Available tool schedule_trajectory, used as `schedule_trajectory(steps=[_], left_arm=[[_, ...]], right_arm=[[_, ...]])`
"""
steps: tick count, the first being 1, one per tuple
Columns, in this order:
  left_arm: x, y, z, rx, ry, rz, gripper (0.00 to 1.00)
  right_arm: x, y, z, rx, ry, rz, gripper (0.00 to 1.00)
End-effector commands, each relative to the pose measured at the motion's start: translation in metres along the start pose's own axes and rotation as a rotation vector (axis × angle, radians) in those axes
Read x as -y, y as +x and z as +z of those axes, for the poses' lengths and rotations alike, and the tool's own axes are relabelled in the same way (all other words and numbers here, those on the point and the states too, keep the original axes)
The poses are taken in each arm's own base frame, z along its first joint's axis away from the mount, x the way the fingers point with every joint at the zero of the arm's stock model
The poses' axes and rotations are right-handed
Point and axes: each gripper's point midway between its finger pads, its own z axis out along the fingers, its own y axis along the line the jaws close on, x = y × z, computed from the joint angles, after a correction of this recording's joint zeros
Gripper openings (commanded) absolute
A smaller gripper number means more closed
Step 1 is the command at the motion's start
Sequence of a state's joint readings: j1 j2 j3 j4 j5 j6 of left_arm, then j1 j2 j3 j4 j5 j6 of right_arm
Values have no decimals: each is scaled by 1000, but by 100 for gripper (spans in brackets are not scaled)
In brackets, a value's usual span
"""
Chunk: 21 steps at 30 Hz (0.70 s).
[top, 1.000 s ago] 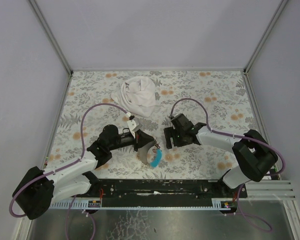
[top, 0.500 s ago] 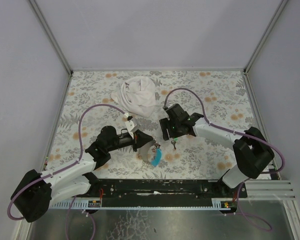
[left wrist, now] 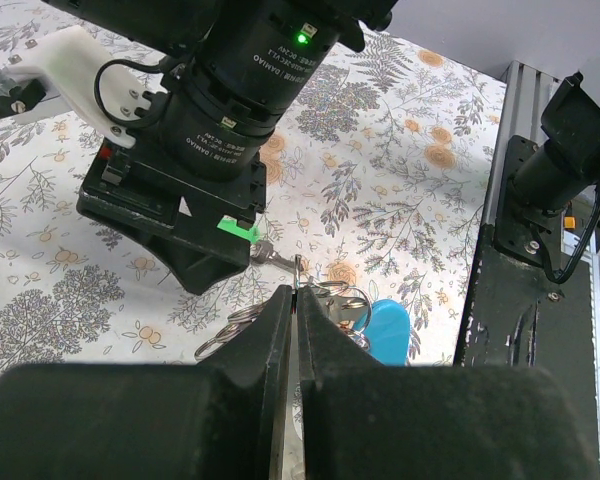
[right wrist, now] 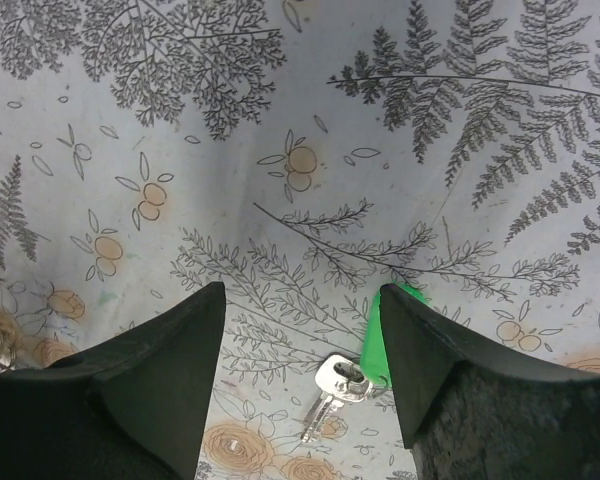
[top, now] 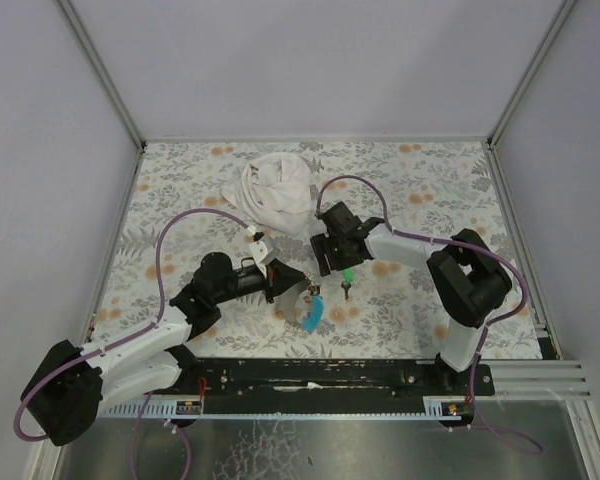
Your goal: Put the keys on the keyring
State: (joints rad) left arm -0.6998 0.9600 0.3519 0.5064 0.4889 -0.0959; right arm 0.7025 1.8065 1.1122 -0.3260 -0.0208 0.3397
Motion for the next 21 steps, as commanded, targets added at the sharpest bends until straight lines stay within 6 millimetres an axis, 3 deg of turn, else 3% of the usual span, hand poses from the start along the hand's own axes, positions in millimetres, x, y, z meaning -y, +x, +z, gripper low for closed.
schedule_trajectory(steps=[1,7,12,21], left_arm=[[1,-11,0,43,-2,20,0],[2,-10,1,38,7,19,0],[2,-8,2,32,9,14,0],[3,-6,4,25,22,9,0]], right_arm=[[9,-11,0,28,9,58,70],[40,6,-7,9,91,133,70],[53,26,-15,-22,134,176,70],[52,48,-41,2,105,244,70]])
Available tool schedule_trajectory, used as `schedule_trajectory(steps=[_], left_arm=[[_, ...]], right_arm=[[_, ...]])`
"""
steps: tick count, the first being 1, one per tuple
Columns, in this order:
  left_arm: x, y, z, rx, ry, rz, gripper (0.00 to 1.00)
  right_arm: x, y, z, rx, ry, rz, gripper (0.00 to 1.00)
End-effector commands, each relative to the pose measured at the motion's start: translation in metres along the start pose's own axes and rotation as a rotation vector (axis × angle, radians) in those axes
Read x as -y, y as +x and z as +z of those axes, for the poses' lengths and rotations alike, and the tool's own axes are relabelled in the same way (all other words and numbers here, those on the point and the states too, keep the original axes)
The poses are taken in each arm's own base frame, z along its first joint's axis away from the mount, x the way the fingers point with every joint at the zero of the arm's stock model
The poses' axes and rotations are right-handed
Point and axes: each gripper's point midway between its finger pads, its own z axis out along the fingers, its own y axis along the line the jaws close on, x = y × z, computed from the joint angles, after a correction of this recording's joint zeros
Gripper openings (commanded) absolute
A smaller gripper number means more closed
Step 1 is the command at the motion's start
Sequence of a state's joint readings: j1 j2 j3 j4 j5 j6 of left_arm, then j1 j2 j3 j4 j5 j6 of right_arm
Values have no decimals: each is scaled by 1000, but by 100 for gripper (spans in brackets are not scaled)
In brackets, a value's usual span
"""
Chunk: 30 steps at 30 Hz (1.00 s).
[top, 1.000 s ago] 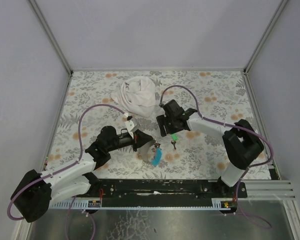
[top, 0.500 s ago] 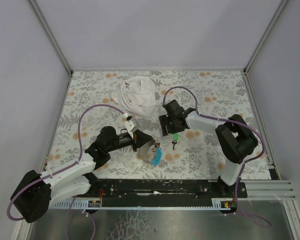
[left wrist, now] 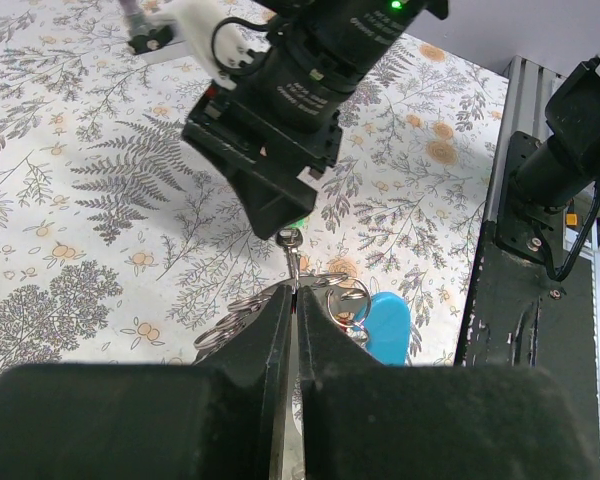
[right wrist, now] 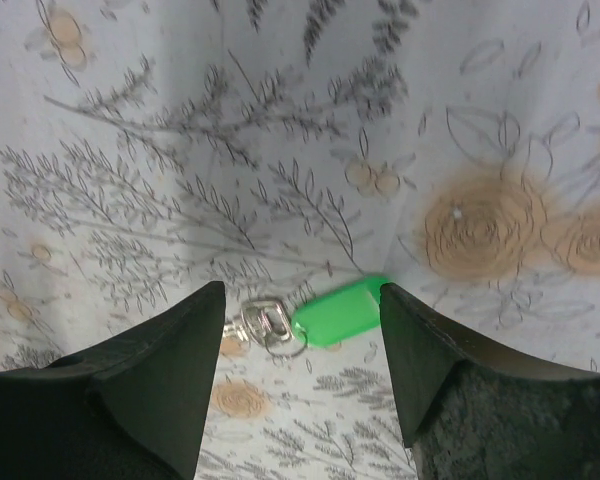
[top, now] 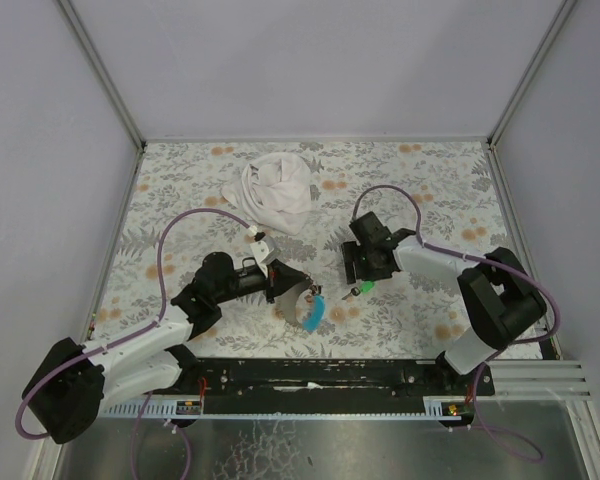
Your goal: Put the keys on the keyring
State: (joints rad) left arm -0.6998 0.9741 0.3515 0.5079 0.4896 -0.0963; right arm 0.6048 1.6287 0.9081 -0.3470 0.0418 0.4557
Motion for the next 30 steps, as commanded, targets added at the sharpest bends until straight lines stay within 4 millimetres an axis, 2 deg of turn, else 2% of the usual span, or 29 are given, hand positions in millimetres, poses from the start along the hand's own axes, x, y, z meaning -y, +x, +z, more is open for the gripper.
schedule_trajectory(steps=[1,6,8,10,16,21,27,30], left_arm=[[4,-10,3,35,25,15,0],[4,-11,2,37,25,15,0],[5,-10,2,36,27,16,0],[4,-11,3,36,25,17,0],[3,-13,-1,54,6,29,0],[3,-15,-2,62,5,31,0],[4,-15,-3,62,8,30,0],[5,-16,-3,66,10,32,0]], right_arm=[[2,7,-21,15,-24,35,70],[-1,7,-43,51,-88,-94,70],[-3,10,-46,27,-111,-163,69],[-5,14,-48,-16,-137,-242,64],[8,12,-53,-80,-82,-459,60],[7,12,-50,-80,-87,-633,58],[-8,17,-40,-110,-97,-810,55],[-6,14,-34,-112,-66,-845,47]])
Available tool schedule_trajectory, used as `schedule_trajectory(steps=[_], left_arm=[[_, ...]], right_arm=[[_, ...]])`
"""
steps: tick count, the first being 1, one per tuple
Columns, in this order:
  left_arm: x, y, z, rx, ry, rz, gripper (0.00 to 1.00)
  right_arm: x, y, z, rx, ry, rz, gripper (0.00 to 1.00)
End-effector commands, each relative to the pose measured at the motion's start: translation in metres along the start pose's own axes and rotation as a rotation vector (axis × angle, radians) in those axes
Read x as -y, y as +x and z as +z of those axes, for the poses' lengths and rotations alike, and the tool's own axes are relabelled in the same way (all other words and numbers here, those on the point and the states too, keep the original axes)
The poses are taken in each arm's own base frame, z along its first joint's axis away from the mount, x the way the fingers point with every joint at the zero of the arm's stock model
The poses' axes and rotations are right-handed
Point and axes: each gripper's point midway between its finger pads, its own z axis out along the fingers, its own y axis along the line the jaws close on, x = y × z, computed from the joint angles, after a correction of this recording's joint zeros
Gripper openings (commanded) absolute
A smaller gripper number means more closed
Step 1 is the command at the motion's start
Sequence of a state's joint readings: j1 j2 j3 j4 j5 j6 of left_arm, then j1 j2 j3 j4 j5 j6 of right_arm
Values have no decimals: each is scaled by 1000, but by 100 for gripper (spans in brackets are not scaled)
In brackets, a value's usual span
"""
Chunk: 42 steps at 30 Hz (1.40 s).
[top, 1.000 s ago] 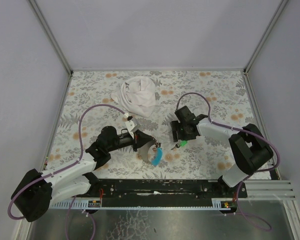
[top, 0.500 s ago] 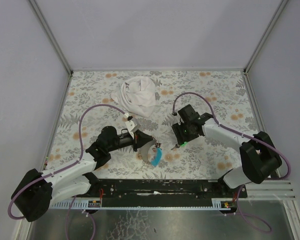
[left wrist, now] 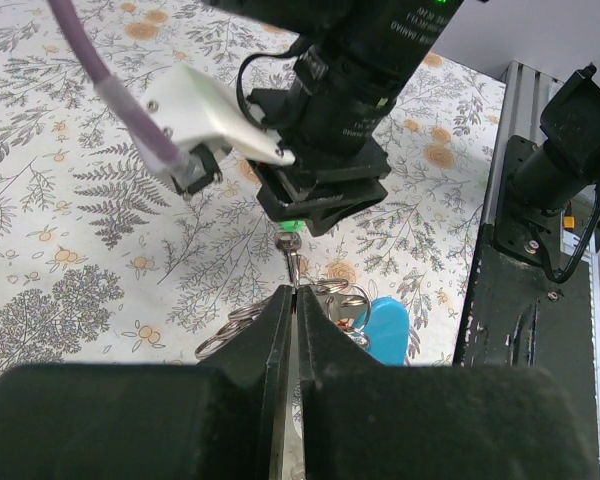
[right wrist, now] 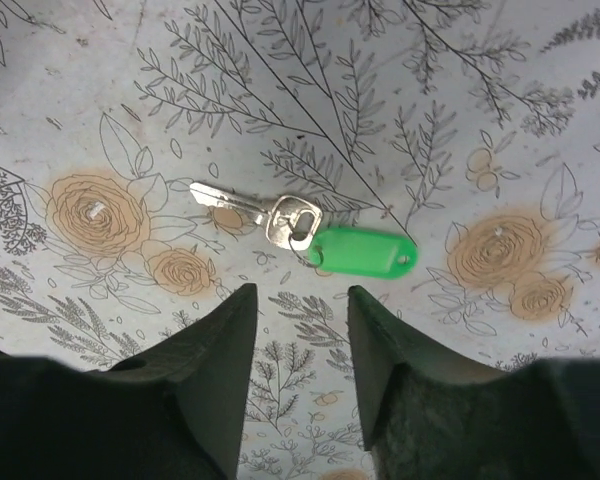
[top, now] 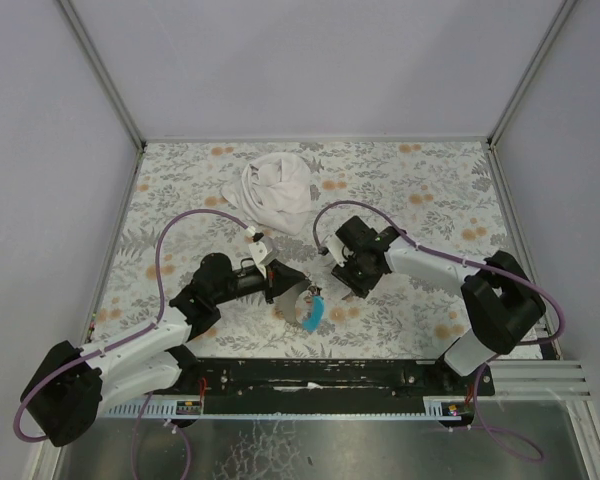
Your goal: Put the keys on the keyring
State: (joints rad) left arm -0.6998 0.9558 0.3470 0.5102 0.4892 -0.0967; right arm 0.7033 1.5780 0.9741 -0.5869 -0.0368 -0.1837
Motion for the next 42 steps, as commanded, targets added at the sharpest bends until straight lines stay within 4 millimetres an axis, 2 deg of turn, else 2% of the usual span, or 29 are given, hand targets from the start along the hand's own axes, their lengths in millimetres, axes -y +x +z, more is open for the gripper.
schedule_trajectory(steps=[1,5,11,17,21,26,30,34,36,42], left_arm=[[3,-13,-1,52,9,25,0],[4,-12,0,50,12,23,0],[4,-12,0,47,15,22,0],[3,-11,0,45,12,24,0],[3,-11,0,44,12,23,0],[4,-11,0,44,15,22,0],[4,-11,0,42,15,22,0],[3,-10,0,41,12,21,0],[3,-11,0,41,11,22,0],[3,-11,0,42,11,23,0]], right_arm=[[9,-14,-1,6,50,-114,43],[10,-20,2,20,54,-126,40],[1,-24,7,42,4,-141,40],[0,-20,15,15,-6,-144,38],[1,-14,22,-15,-5,-138,27],[1,-20,19,15,7,-112,10],[0,-29,16,34,6,-56,1],[-1,-38,10,23,17,47,0],[3,-37,3,-10,43,95,0],[7,-2,-18,-166,118,188,0]])
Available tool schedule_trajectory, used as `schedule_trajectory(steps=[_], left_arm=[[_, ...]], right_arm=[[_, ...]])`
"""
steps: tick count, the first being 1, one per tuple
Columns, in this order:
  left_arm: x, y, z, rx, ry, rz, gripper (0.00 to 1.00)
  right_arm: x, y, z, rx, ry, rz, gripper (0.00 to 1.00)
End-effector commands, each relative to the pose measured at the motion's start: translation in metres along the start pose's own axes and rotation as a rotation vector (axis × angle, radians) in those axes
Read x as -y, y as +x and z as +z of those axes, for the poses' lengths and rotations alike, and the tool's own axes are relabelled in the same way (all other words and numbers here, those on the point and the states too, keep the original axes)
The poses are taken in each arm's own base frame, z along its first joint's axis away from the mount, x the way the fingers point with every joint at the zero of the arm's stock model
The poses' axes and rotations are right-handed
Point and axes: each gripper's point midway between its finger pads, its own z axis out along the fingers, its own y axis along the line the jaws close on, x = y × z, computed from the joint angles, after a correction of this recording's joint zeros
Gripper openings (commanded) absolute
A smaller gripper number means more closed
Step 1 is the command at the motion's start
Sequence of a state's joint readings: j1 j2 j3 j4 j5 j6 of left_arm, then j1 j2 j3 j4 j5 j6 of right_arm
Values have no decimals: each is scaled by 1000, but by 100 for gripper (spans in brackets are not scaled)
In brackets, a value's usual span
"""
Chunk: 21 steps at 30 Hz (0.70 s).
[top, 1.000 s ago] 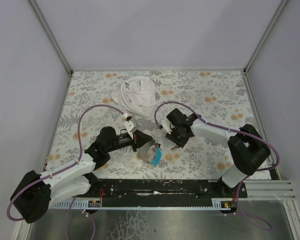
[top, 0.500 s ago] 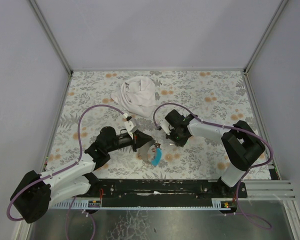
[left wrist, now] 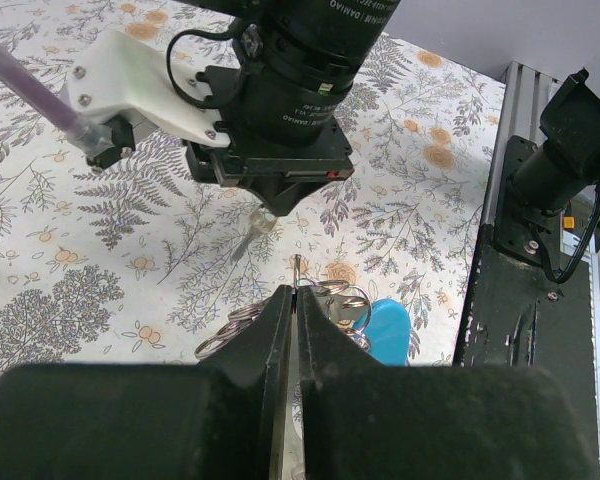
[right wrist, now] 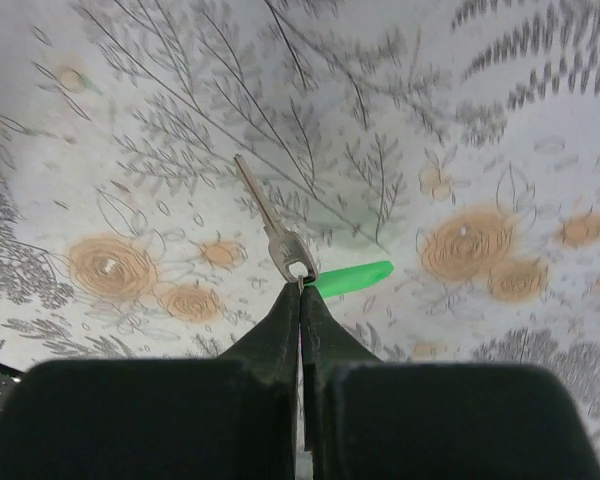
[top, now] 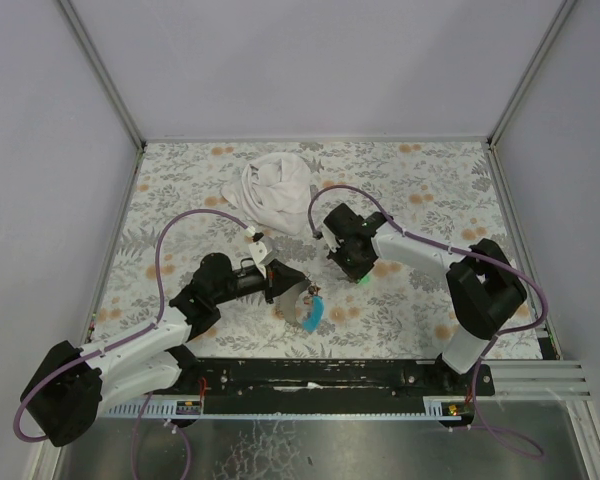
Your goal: Put the keys on the keyring
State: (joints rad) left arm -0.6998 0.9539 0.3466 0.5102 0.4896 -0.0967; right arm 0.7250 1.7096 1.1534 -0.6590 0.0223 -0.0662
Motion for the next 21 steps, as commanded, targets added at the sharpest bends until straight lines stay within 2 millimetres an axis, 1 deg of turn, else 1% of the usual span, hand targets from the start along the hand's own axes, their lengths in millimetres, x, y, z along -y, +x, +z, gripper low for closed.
schedule_trajectory(steps=[1,4,6,7,8,10,15,17,21], left_arm=[[3,-11,0,43,11,22,0],[3,-11,1,39,15,21,0],[3,-10,1,36,18,19,0],[3,-10,1,35,18,18,0],[4,-10,1,36,19,19,0],[4,-10,1,37,19,20,0],[3,-11,0,40,8,22,0],[2,-11,0,40,7,23,0],[2,-10,0,36,6,23,0]], right_arm=[[7,38,-22,-150,88,102,0],[12,59,-34,-227,143,137,0],[19,68,-41,-269,192,147,1],[21,68,-42,-271,202,148,2],[18,66,-39,-266,182,142,2],[11,56,-29,-251,131,134,2],[0,12,7,-191,61,165,2],[-2,-5,17,-161,45,179,4],[-2,-22,32,-141,45,193,9]])
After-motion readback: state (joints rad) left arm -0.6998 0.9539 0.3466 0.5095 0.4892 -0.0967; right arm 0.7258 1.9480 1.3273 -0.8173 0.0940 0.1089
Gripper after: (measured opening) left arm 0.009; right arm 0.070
